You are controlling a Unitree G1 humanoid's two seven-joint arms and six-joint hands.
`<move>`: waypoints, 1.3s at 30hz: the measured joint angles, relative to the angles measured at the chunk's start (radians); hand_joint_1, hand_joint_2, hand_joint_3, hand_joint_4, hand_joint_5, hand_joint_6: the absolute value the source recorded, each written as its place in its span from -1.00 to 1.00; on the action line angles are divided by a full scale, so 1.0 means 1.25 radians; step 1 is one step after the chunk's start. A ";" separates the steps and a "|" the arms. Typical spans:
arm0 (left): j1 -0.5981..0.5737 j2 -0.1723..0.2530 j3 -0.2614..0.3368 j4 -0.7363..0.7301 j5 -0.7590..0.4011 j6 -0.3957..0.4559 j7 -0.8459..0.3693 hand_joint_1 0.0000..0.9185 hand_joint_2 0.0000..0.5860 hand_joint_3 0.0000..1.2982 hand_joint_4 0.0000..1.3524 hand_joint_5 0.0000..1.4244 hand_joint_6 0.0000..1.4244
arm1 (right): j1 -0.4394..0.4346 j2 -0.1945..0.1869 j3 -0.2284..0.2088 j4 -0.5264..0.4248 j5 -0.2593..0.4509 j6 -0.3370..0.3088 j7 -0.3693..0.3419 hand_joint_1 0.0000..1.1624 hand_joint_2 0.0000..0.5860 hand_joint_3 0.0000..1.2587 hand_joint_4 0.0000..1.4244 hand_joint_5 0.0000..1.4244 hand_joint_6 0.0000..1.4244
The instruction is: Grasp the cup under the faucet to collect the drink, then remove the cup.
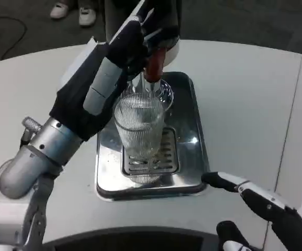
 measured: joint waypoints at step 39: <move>-0.050 0.114 -0.065 0.057 0.144 -0.145 -0.055 -1.00 -0.68 -1.00 -1.00 -0.82 -0.89 | -0.159 0.005 0.134 0.029 -0.164 0.191 -0.030 0.37 -0.20 -0.83 -0.83 -0.84 -0.70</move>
